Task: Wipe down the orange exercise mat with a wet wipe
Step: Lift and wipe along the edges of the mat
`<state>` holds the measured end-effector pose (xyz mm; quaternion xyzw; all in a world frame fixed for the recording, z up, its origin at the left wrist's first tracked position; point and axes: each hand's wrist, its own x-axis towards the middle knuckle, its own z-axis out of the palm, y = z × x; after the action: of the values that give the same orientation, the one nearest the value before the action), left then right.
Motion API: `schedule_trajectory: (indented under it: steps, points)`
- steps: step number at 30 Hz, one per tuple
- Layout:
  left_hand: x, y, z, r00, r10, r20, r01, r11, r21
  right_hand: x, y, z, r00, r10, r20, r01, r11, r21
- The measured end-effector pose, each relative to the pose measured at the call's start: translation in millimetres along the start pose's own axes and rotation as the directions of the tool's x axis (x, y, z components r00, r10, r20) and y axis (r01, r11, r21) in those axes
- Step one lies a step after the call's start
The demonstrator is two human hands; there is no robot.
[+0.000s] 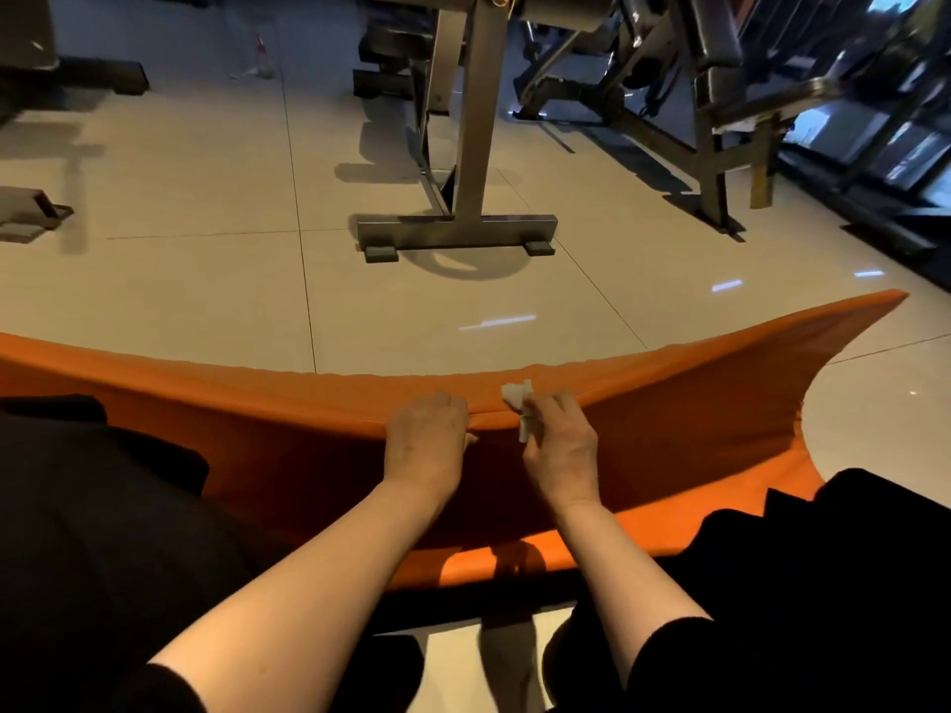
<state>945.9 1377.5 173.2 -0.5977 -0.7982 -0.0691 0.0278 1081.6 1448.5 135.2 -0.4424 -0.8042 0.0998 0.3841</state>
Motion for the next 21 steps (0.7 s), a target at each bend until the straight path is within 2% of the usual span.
schedule_trajectory:
  steps: [3, 6, 7, 8, 10, 11, 13, 15, 17, 19, 21]
  points:
    - [-7.9, 5.2, 1.3, 1.000, 0.001, -0.020, -0.001, 1.000, -0.004, -16.4, -29.1, 11.0, 0.995, -0.071, 0.074, 0.067, 0.996, 0.057]
    - [-10.7, 3.3, -0.7, 0.999, 0.018, -0.037, -0.019, 1.000, -0.015, -14.6, -28.2, 8.7, 0.988, -0.106, 0.117, 0.101, 0.994, 0.051]
    - [-10.9, 2.0, -2.3, 0.999, 0.025, -0.040, -0.025, 0.999, -0.019, -11.1, -19.0, 3.8, 0.995, -0.055, 0.082, 0.054, 0.998, 0.020]
    - [-11.3, 1.2, -3.1, 0.999, 0.031, -0.038, -0.031, 0.999, -0.017, -7.5, -8.5, -4.4, 0.998, 0.055, 0.025, -0.055, 0.998, -0.005]
    - [-11.6, 0.1, -3.0, 0.998, 0.038, -0.049, -0.039, 0.999, -0.016, -3.9, 8.3, -21.4, 0.961, 0.265, -0.085, -0.269, 0.962, -0.041]
    - [-11.8, 0.2, -3.1, 0.998, 0.034, -0.058, -0.036, 0.999, -0.017, -4.4, 8.7, -25.0, 0.957, 0.270, -0.106, -0.277, 0.959, -0.055]
    - [-12.6, 2.1, -5.4, 0.997, 0.028, -0.073, -0.030, 0.999, -0.026, -8.5, -6.3, -20.7, 0.995, 0.085, -0.057, -0.088, 0.995, -0.050]
    - [-10.9, 3.7, -7.7, 0.994, 0.025, -0.102, -0.030, 0.999, -0.042, -16.1, -26.0, -5.7, 0.990, -0.130, 0.062, 0.131, 0.991, -0.002]
    - [-11.3, 4.4, -13.6, 0.993, 0.016, -0.117, -0.023, 0.998, -0.055, -19.2, -38.7, 5.5, 0.971, -0.187, 0.150, 0.188, 0.982, 0.005]
    - [-12.7, 4.3, -12.9, 0.995, 0.006, -0.104, -0.011, 0.999, -0.048, -19.4, -39.1, 10.0, 0.960, -0.188, 0.207, 0.207, 0.975, -0.077]
    - [-16.8, 3.8, -9.9, 0.998, 0.017, -0.061, -0.019, 0.999, -0.031, -18.7, -33.5, 12.0, 0.955, -0.212, 0.205, 0.244, 0.959, -0.143]
